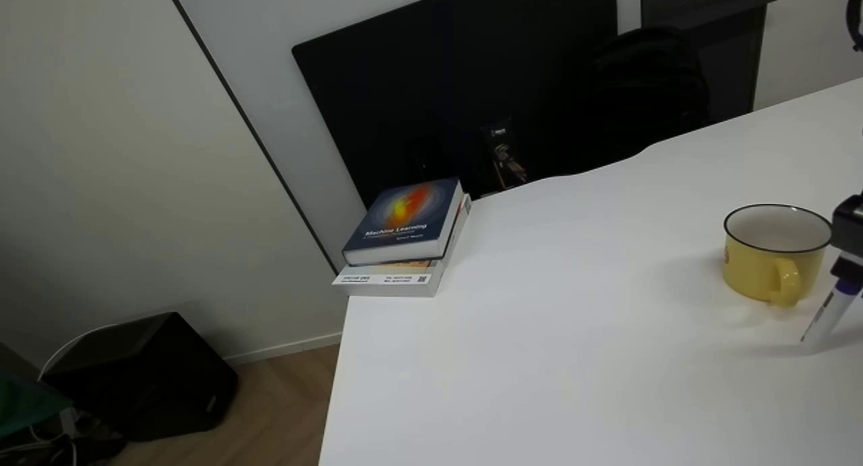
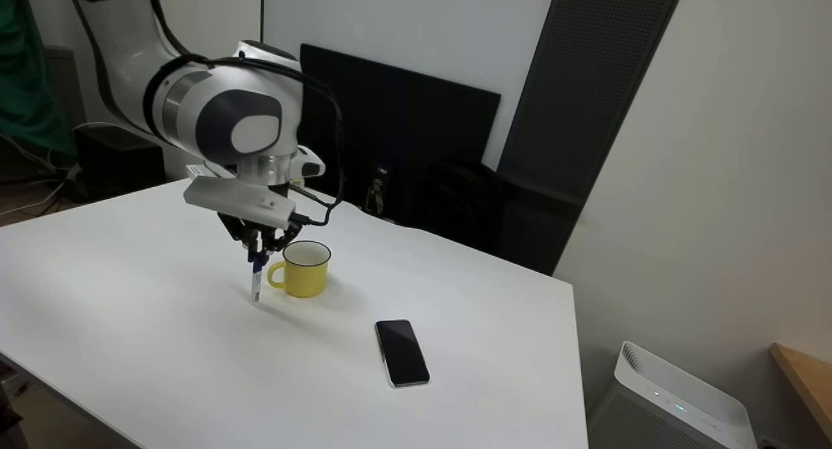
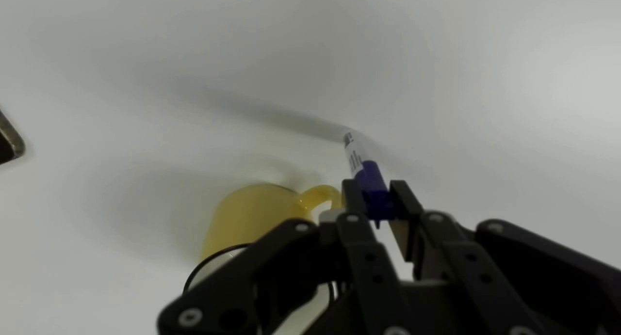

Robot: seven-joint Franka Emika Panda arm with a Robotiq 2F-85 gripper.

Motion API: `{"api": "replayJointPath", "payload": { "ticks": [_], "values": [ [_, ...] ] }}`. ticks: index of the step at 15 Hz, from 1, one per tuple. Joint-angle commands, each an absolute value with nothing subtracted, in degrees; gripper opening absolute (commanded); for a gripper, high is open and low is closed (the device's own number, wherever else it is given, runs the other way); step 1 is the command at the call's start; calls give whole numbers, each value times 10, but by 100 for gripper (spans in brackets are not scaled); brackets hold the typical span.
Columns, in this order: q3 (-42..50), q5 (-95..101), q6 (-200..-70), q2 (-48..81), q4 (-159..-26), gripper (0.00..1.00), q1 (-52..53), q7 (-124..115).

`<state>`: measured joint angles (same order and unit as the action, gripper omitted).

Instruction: Take the pen out of the cup and put it on the table

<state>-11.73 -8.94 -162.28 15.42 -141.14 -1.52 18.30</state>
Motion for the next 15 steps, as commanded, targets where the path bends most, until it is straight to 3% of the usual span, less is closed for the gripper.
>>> {"api": "replayJointPath", "payload": {
  "ticks": [1,8,9,10,11,15],
  "values": [
    [-184,-201,-1635,183,-1407,5,-84,277],
    [-215,-307,-1622,199,-1411,5,-133,362],
    [-211,-308,-1617,199,-1411,9,-131,365],
    [-204,-303,-1610,197,-1411,44,-127,363],
    [-200,-298,-1601,198,-1409,45,-124,362],
    [-197,-278,-1586,232,-1406,70,-122,351]
  ]
}}
